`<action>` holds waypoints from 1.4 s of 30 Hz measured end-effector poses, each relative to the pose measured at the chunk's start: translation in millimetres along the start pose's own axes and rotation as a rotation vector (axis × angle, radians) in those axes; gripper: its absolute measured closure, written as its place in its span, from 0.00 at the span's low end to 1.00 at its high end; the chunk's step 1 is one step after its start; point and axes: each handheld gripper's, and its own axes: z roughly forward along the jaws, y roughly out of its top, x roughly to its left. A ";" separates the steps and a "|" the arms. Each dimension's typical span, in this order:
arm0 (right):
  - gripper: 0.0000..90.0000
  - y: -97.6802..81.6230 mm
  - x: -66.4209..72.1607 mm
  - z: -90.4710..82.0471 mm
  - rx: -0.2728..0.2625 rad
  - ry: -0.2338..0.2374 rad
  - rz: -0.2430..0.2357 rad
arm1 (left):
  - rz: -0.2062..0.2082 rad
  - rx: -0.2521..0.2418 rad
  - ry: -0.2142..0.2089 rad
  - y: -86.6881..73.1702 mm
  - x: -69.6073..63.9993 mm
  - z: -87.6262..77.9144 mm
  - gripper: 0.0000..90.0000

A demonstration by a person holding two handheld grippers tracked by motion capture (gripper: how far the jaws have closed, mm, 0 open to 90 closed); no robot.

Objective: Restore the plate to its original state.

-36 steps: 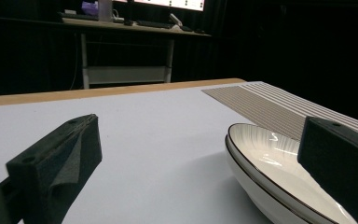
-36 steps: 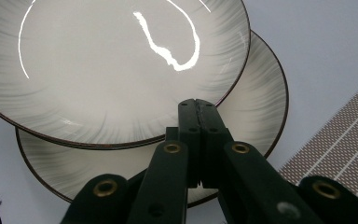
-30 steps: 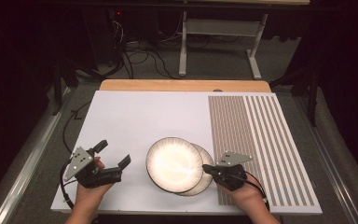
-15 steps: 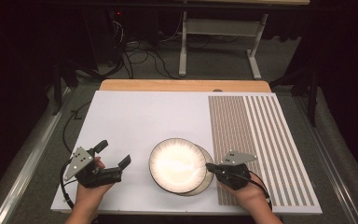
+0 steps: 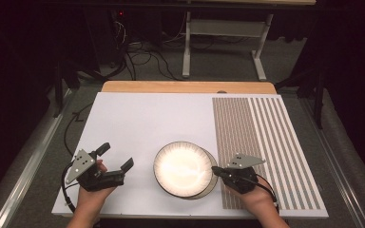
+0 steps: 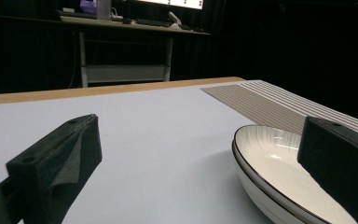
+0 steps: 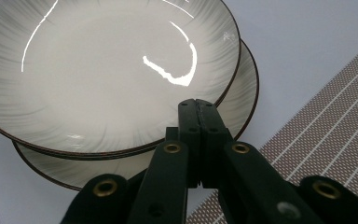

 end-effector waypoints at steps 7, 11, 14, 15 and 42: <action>1.00 -0.6 -1.1 -1.6 0.001 -0.002 0.002 | 0.007 0.004 0.000 -0.2 -0.2 0.3 0.00; 1.00 -0.9 -1.8 -3.4 -0.002 -0.007 0.005 | 0.003 0.000 0.001 -0.1 -0.9 0.3 0.00; 1.00 -1.6 -2.8 -4.6 -0.004 -0.010 0.008 | 0.003 -0.002 0.002 0.2 -0.7 -0.1 0.00; 1.00 -1.8 -3.2 -5.0 -0.003 -0.010 0.008 | 0.002 -0.003 0.002 0.2 -0.6 -0.2 0.00; 0.99 -3.7 -10.3 -14.2 -0.021 -0.028 0.035 | 0.012 0.005 0.005 -0.1 -1.3 0.5 0.00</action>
